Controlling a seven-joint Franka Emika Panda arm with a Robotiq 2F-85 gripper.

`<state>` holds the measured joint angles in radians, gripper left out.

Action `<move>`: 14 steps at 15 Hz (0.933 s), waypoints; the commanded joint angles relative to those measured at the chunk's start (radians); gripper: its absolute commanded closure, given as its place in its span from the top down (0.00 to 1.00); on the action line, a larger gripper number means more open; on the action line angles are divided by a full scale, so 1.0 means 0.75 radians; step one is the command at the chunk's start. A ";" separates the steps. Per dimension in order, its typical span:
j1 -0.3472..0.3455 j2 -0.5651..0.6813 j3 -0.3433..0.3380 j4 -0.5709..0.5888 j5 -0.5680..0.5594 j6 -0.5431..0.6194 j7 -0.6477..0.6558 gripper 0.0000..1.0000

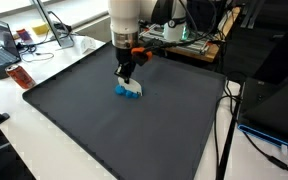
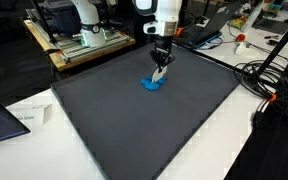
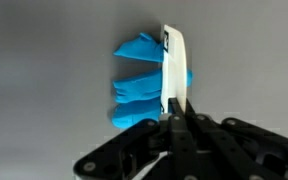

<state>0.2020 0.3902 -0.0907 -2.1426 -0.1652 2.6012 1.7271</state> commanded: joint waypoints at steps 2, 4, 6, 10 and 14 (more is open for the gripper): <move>-0.011 0.069 -0.014 -0.024 0.004 0.059 -0.010 0.01; -0.006 0.066 -0.033 -0.030 -0.021 0.062 0.001 0.01; -0.002 0.063 -0.048 -0.033 -0.035 0.063 0.006 0.01; 0.002 0.063 -0.070 -0.031 -0.058 0.049 0.010 0.01; 0.002 0.054 -0.092 -0.034 -0.078 0.046 0.012 0.01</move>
<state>0.2034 0.3997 -0.1083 -2.1475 -0.1680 2.6129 1.7263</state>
